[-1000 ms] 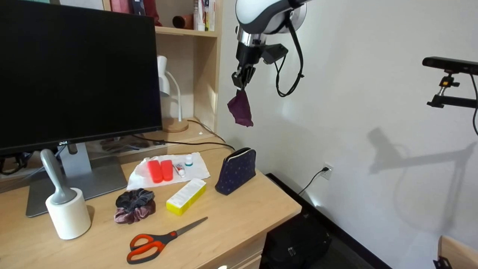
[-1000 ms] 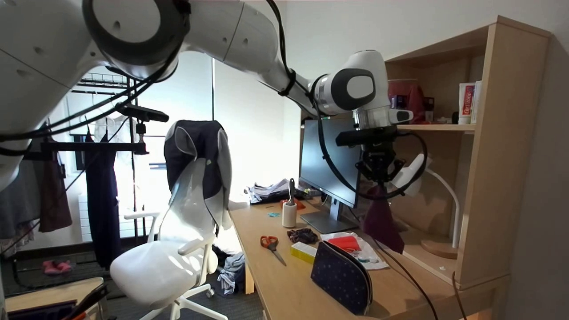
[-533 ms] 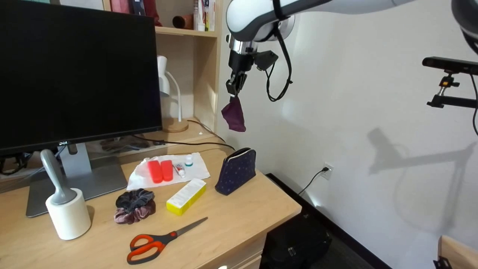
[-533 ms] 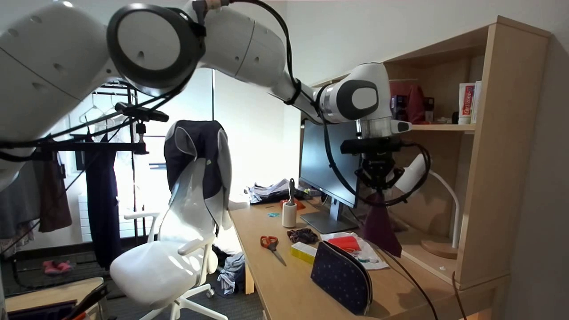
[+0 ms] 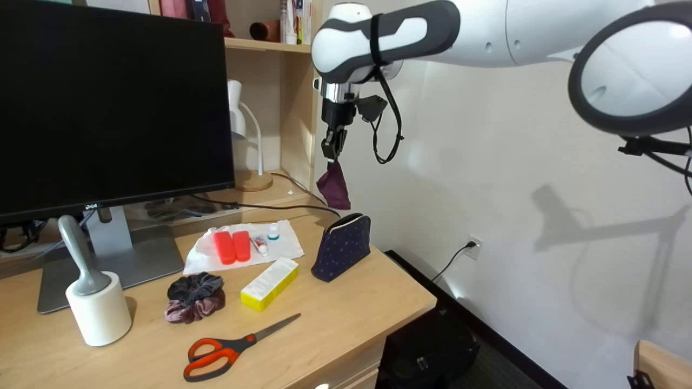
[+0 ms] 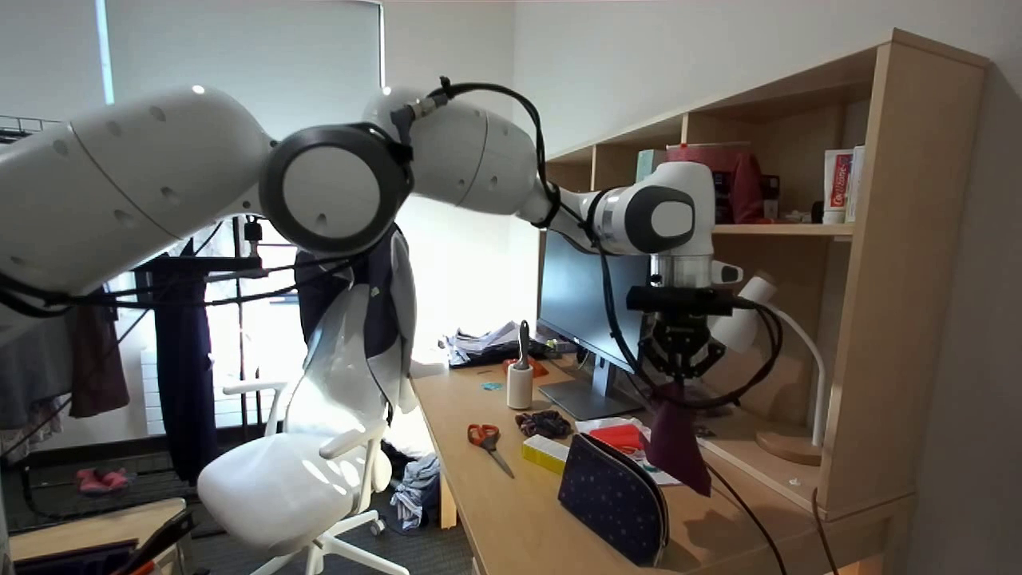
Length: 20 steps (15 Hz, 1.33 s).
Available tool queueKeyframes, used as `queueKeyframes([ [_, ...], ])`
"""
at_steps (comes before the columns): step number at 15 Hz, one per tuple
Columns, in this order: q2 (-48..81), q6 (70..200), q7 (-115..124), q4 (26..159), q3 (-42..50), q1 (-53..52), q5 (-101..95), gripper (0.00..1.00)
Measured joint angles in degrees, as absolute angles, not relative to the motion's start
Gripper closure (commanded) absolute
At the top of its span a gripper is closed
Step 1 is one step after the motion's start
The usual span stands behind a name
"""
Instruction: Move the purple cloth to the right of the white cloth
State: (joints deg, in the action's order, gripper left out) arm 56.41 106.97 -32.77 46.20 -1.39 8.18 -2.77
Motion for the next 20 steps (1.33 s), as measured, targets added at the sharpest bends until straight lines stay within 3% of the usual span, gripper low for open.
queueKeyframes([
  [17, 71.43, 104.65, -47.81, 33.18, -4.36, 8.04, -1.91, 1.00],
  [18, 71.76, 104.22, -47.65, 33.01, -4.38, 8.05, -1.51, 0.74],
  [20, 72.24, 103.63, -47.31, 32.87, -4.43, 8.19, -0.59, 0.68],
])
